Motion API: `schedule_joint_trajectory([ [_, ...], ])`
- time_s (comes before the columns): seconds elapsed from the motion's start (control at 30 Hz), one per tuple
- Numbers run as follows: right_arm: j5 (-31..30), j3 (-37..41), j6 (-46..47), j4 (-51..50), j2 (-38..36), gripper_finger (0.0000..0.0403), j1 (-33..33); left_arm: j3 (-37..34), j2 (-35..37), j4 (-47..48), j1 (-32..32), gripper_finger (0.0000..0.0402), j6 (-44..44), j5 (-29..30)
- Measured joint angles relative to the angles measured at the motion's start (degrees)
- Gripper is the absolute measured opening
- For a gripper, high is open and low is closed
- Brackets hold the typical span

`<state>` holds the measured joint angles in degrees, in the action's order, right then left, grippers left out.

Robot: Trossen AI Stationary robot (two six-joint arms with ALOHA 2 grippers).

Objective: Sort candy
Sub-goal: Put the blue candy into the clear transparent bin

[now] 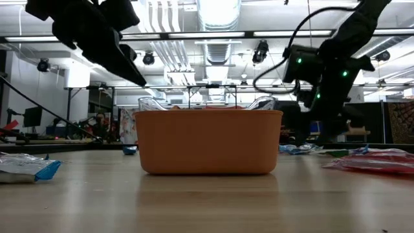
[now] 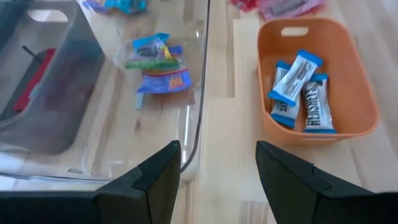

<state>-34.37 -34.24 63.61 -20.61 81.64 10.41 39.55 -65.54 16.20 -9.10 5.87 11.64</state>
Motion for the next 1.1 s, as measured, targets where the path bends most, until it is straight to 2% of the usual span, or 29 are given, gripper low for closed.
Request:
schedule_joint_trajectory([
  [0.2, -0.58, -0.11, 1.14, 3.62, 4.65, 0.0259, 0.03, 0.00, -2.54, -0.82, 0.00, 0.0191, -0.85, 0.00],
  [0.37, -0.32, -0.11, 1.12, 4.13, 4.89, 0.0241, 0.11, 0.00, -2.53, -0.83, -0.02, 0.0191, -0.74, 0.80],
  [0.53, 0.03, -0.11, 1.06, 4.07, 4.62, 0.0181, 0.13, 0.00, -2.33, -1.15, -0.02, 0.0191, -0.83, 1.42],
  [0.83, -0.23, -0.04, 0.67, 3.70, 4.03, 0.0022, 0.13, 0.00, -2.36, -1.19, -0.02, 0.0191, -0.83, 1.46],
  [1.1, 0.49, 0.13, 0.37, 0.94, -0.94, 0.0011, -0.33, 0.00, -2.36, -1.20, -0.02, 0.0191, -0.83, 1.49],
])
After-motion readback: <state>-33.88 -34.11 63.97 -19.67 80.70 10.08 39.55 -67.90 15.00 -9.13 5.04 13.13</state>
